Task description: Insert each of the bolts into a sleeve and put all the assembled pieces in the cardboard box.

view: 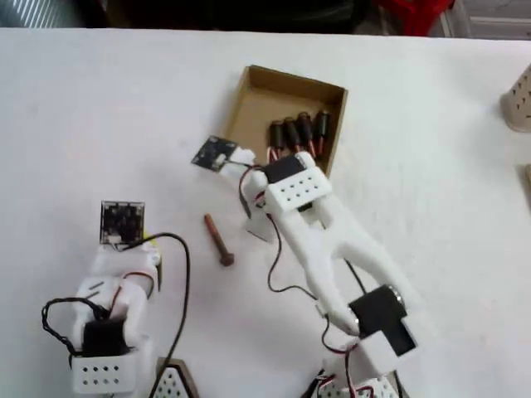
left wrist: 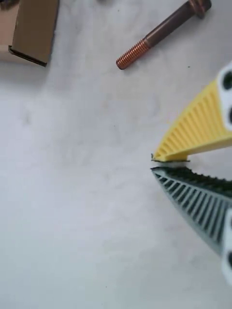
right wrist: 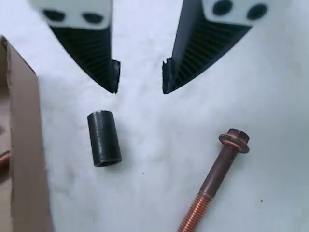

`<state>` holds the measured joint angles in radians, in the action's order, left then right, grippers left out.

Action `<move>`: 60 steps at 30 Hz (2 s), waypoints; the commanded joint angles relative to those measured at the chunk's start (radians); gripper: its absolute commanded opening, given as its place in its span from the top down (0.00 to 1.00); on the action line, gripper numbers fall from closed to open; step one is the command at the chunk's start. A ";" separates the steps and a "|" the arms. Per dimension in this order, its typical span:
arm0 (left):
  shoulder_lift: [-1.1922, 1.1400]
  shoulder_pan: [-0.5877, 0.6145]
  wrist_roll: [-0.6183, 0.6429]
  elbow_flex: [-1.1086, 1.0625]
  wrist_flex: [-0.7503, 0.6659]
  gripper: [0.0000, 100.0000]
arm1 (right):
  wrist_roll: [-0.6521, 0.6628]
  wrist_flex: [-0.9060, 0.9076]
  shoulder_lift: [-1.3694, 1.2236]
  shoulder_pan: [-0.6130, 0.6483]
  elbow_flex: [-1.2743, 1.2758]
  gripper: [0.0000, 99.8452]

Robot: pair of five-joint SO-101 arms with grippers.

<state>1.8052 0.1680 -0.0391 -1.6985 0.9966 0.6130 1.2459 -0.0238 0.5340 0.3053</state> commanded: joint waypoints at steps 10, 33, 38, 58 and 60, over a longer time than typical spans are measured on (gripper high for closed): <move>0.012 -0.012 -0.008 0.003 -0.002 0.95 | 0.157 -0.211 -0.145 -0.028 -0.006 0.86; 0.012 -0.013 -0.008 0.003 -0.005 0.95 | 0.015 -0.166 -0.314 -0.039 -0.250 0.86; 0.012 -0.013 -0.061 0.003 -0.005 0.95 | -0.150 -0.131 -0.285 -0.036 -0.287 0.86; 0.012 -0.013 -0.064 0.003 -0.005 0.95 | -0.256 -0.217 -0.447 -0.061 -0.327 0.98; 0.012 -0.013 -0.064 0.003 -0.005 0.95 | -0.252 -0.217 -0.447 -0.061 -0.327 0.98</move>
<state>1.8052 0.1680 -0.0928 -1.6985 0.9966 0.3813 1.0342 -0.4718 0.4787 0.0107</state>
